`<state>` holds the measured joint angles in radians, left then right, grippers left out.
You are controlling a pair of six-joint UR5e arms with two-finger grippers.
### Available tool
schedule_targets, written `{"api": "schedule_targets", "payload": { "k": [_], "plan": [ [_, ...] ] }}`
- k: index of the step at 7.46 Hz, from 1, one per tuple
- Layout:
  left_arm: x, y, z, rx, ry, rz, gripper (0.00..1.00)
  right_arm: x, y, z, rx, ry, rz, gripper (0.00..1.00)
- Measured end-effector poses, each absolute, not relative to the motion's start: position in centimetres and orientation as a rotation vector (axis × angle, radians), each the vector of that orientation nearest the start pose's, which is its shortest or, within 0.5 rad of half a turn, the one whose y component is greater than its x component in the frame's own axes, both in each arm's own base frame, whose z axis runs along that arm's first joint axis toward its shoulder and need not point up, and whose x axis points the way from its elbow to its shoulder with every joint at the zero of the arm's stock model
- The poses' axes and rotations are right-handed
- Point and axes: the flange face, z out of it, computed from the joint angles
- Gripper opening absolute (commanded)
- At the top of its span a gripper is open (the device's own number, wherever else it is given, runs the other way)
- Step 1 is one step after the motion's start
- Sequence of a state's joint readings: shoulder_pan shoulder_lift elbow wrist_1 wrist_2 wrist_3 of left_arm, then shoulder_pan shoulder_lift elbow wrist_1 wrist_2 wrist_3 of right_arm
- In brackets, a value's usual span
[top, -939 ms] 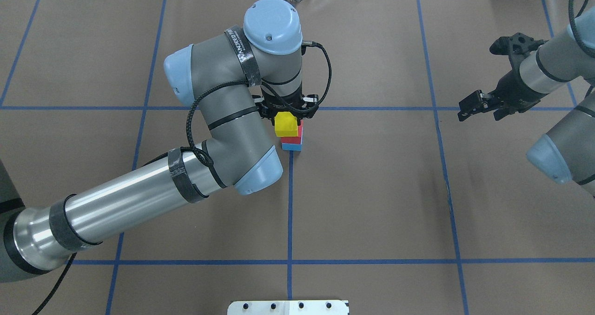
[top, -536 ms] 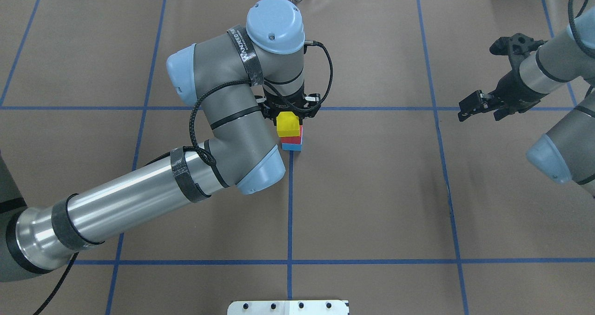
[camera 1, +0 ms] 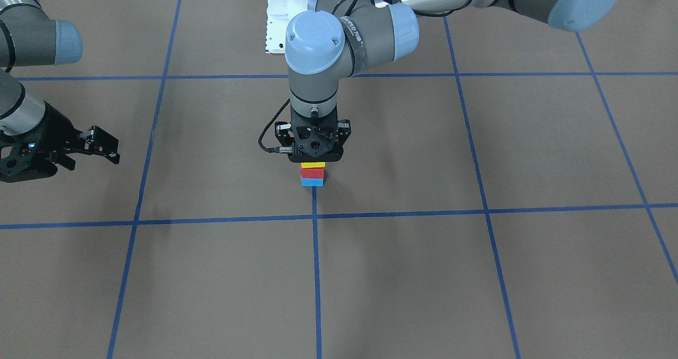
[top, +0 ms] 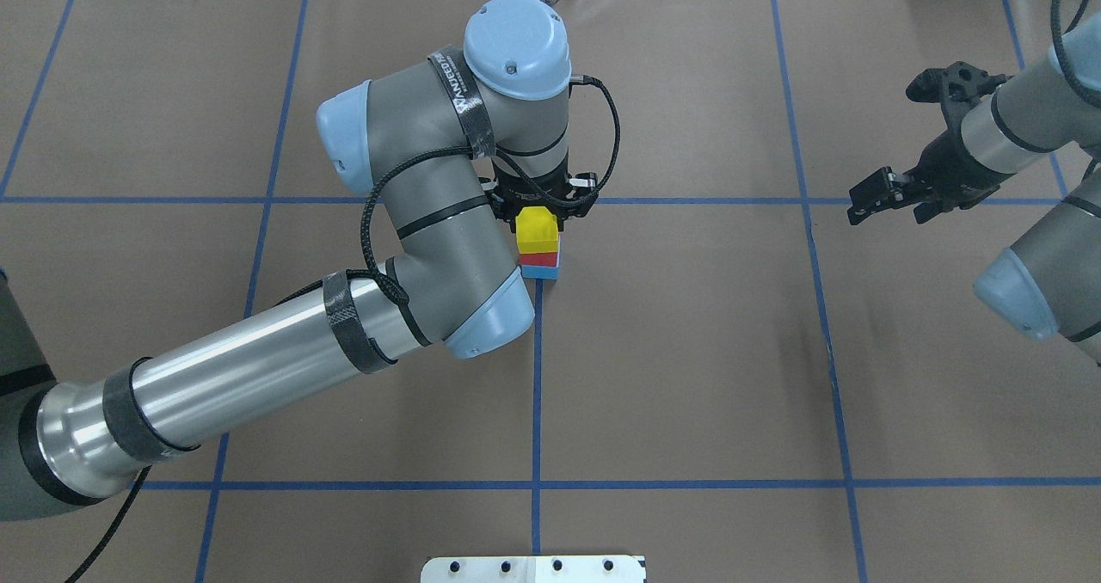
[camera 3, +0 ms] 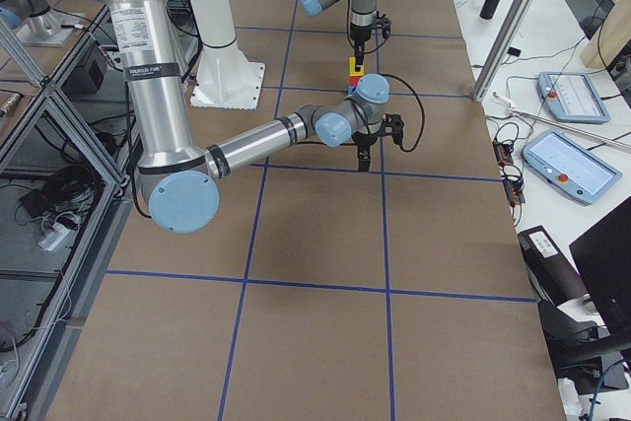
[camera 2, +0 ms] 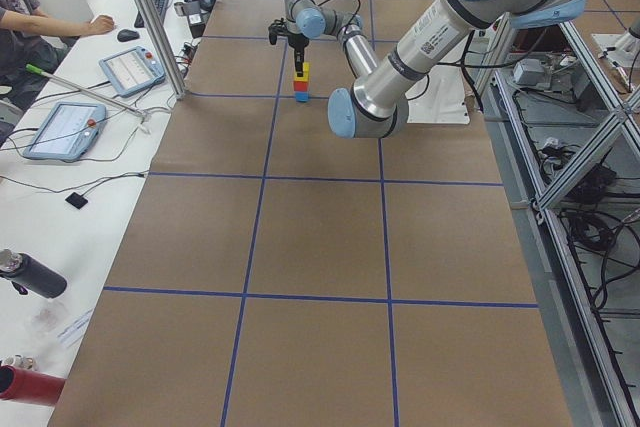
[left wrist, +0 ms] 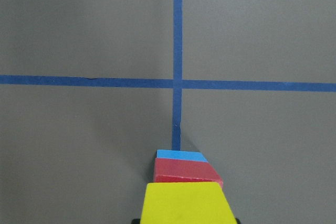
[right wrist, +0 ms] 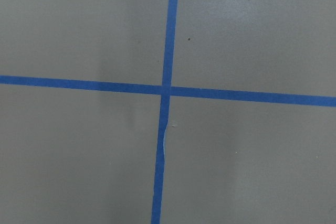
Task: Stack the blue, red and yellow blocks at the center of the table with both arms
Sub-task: 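Lower the yellow cube onto the red cube and open the left gripper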
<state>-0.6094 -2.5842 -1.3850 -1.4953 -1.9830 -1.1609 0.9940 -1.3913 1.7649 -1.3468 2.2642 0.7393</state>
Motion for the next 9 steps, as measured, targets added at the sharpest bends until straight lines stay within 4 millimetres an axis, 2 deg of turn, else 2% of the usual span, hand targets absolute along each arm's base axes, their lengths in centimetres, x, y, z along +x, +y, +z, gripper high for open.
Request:
{"api": "schedule_targets", "payload": {
  "k": [9],
  "plan": [
    [57.45, -51.57, 9.41, 0.03, 0.828, -0.006, 0.0, -25.05, -51.29, 44.55, 0.042, -0.879, -0.054, 1.0]
  ]
}}
